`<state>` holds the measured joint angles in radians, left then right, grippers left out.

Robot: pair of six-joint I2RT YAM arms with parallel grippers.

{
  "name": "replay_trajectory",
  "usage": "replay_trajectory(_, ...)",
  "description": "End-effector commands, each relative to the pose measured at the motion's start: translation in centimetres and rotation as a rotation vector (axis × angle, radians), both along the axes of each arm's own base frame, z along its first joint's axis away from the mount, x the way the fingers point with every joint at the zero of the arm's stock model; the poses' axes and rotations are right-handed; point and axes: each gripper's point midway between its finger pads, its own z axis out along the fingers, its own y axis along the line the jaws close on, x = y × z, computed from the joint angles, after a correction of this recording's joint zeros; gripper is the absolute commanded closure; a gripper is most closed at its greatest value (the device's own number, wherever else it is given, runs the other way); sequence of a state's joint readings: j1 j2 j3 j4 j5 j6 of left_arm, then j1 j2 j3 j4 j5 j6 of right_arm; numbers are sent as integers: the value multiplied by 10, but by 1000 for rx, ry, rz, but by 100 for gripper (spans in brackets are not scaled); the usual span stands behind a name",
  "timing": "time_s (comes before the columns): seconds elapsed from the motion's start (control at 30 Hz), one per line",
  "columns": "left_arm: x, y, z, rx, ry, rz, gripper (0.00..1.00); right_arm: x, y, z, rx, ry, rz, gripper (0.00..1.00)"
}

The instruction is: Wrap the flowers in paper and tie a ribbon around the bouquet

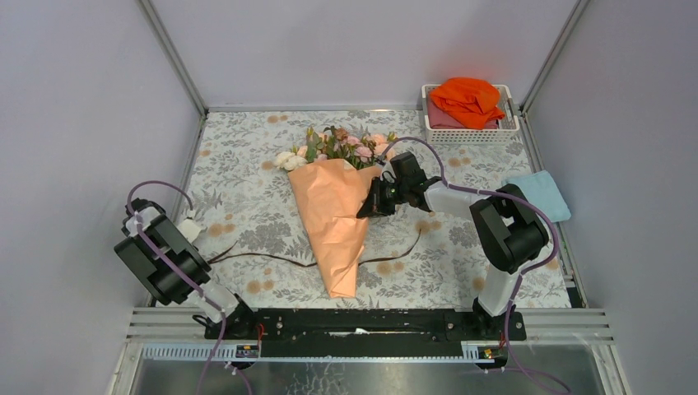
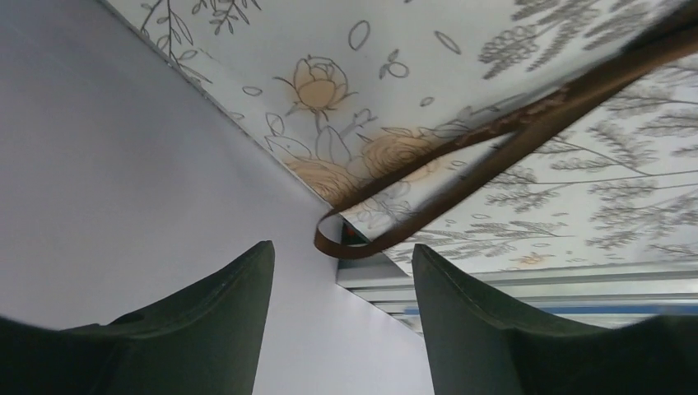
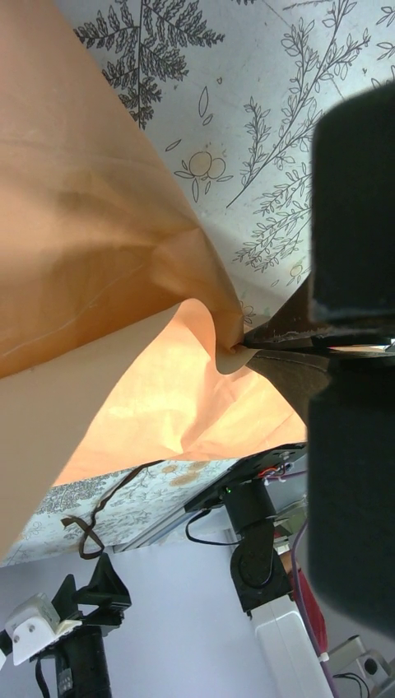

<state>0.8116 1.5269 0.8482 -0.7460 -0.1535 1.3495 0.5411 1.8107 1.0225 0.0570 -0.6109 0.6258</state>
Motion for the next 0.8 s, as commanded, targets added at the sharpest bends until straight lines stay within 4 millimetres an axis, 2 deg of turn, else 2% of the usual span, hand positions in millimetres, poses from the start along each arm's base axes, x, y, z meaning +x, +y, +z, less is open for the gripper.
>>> replay_trajectory(0.0,12,19,-6,3,10,-108,33,0,3,9,9,-43,16,100)
replay_trajectory(0.13,9,8,-23,-51,19,-115,34,1,3,5,4,-39,16,100)
replay_trajectory(0.3,15,13,-33,-70,22,-74,43,2,3,2,-3,-40,22,100)
replay_trajectory(0.4,15,12,-40,-113,53,-46,56,2,3,2,-3,-43,25,100)
replay_trajectory(0.5,10,0,-44,-187,83,-34,79,1,3,2,-3,-47,27,100)
replay_trajectory(0.57,7,-11,-43,-240,85,-44,98,1,3,1,-5,-48,29,100)
replay_trajectory(0.67,10,-19,-40,-267,51,-42,100,1,3,0,-6,-42,29,100)
replay_trajectory(0.77,23,-25,-28,-294,-24,-14,100,1,3,-1,-3,-44,30,100)
